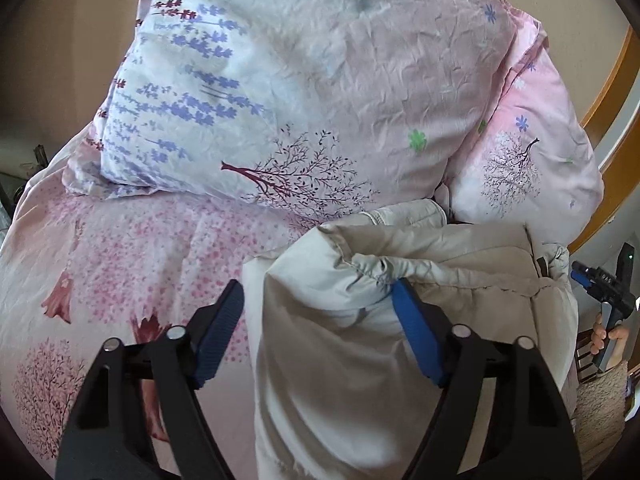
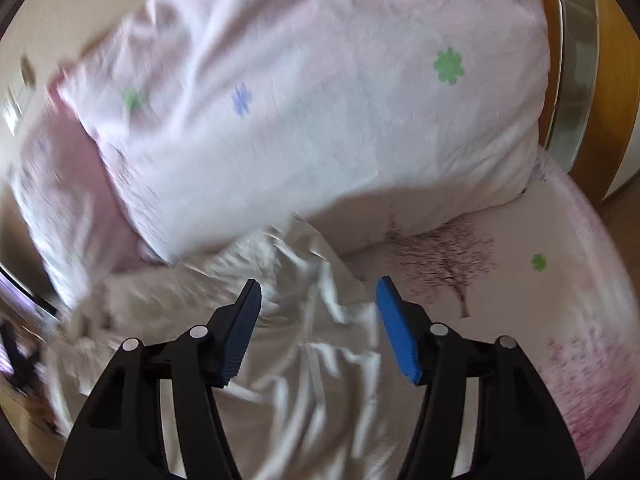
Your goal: Fold large clothes
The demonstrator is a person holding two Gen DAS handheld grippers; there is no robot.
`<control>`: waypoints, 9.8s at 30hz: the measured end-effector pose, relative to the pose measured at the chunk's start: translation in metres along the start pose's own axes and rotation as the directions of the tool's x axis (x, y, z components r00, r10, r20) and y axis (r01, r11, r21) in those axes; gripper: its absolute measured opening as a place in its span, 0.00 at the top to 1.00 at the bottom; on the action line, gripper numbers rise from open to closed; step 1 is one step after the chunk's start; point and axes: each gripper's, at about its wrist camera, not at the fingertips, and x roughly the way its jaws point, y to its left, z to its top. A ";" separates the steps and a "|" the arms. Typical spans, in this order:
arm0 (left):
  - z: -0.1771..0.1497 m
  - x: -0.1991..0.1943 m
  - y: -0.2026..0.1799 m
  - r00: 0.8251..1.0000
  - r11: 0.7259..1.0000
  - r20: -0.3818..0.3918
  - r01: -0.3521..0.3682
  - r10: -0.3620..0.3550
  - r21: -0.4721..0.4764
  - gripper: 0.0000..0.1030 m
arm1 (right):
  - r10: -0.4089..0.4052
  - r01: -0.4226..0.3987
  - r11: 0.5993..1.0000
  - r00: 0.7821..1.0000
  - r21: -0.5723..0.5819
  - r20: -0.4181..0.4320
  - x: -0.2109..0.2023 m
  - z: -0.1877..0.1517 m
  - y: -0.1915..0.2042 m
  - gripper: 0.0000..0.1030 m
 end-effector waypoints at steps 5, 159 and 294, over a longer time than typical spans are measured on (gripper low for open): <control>0.007 0.010 -0.010 1.000 0.999 -0.017 -0.014 0.014 0.038 0.68 | -0.021 0.011 0.996 0.995 -0.089 -0.102 0.031 0.002 0.006 0.55; -0.220 -0.162 0.079 0.990 0.861 0.136 0.100 -0.036 -0.499 0.39 | 0.183 -0.138 0.967 0.961 -0.212 0.208 -0.160 -0.228 0.106 0.61; -0.251 -0.040 -0.403 0.874 0.675 -0.107 0.439 -0.474 0.594 0.34 | 0.516 -0.551 0.833 0.809 -0.053 -0.282 -0.105 -0.144 0.044 0.75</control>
